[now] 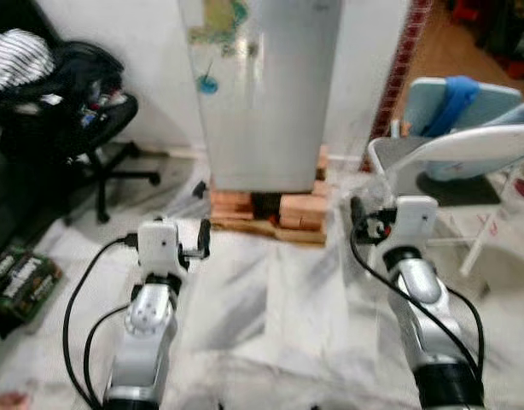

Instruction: Restocking fridge

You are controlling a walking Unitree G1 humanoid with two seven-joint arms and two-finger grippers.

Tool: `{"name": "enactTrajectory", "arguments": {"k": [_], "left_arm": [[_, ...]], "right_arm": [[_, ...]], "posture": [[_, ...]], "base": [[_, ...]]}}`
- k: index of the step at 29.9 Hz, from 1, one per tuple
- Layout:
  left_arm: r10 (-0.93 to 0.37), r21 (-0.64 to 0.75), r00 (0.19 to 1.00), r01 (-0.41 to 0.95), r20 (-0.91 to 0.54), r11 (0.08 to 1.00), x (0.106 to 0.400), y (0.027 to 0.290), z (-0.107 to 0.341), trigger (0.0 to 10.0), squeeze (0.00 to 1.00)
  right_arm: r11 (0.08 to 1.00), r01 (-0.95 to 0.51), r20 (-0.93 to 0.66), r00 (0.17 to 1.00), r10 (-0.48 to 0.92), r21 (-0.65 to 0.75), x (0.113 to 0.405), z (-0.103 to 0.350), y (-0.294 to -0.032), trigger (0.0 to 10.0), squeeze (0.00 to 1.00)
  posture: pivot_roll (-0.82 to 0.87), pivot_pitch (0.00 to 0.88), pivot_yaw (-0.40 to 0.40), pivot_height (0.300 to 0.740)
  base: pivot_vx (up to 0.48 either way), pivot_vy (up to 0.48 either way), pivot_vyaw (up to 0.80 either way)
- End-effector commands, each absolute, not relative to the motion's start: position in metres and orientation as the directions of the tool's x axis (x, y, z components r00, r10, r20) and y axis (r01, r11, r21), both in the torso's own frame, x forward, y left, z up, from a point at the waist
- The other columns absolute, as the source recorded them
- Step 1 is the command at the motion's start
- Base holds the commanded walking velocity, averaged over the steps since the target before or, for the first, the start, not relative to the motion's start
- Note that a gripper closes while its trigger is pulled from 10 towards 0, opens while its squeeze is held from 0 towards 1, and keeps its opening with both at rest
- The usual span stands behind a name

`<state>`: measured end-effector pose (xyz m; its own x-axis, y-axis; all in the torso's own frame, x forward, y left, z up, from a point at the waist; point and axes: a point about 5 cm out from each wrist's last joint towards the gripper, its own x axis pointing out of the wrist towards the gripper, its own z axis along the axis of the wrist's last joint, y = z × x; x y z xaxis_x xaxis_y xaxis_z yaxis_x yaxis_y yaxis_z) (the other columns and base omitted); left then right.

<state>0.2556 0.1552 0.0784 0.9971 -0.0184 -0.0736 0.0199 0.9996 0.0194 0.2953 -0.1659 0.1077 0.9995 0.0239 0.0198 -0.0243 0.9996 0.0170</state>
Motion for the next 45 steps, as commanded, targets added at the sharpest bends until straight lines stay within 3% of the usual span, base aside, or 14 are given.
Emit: {"name": "enactTrajectory", "arguments": {"k": [1, 3, 17, 31, 45], "left_arm": [[-0.032, 0.021, 0.999, 0.032, -0.036, 0.999, 0.259, 0.151, 0.085, 10.0, 0.0], [-0.059, 0.015, 0.998, 0.059, 0.022, 0.998, 0.26, 0.149, 0.091, 10.0, 0.0], [-0.084, -0.003, 0.996, 0.084, 0.033, 0.996, 0.258, 0.148, 0.093, 10.0, 0.0], [-0.105, -0.008, 0.993, 0.106, 0.054, 0.994, 0.258, 0.147, 0.095, 10.0, 0.0], [-0.104, -0.016, 0.994, 0.104, 0.036, 0.994, 0.259, 0.146, 0.092, 10.0, 0.0]], "right_arm": [[1.0, -0.019, 0.024, 1.0, 0.019, 0.002, 0.296, 0.108, -0.17, 10.0, 0.0], [1.0, -0.026, 0.026, 0.999, 0.026, -0.002, 0.297, 0.108, -0.168, 10.0, 0.0], [0.999, -0.028, 0.041, 0.999, 0.029, -0.021, 0.3, 0.11, -0.168, 10.0, 0.0], [0.999, -0.016, 0.039, 0.999, 0.017, -0.032, 0.3, 0.109, -0.169, 10.0, 0.0], [0.999, -0.011, 0.033, 0.999, 0.012, -0.031, 0.301, 0.108, -0.169, 10.0, 0.0]], "posture": [[0.03, 0.033, 0.037, 0.74], [0.03, 0.036, 0.038, 0.74], [0.03, 0.047, 0.035, 0.74], [0.03, 0.05, 0.035, 0.74], [0.03, 0.052, 0.037, 0.74]], "base": [[0.0, 0.465, 0.0], [0.0, 0.48, 0.0], [0.0, 0.445, 0.0], [0.362, 0.311, 0.0], [0.445, 0.0, -0.22]]}}
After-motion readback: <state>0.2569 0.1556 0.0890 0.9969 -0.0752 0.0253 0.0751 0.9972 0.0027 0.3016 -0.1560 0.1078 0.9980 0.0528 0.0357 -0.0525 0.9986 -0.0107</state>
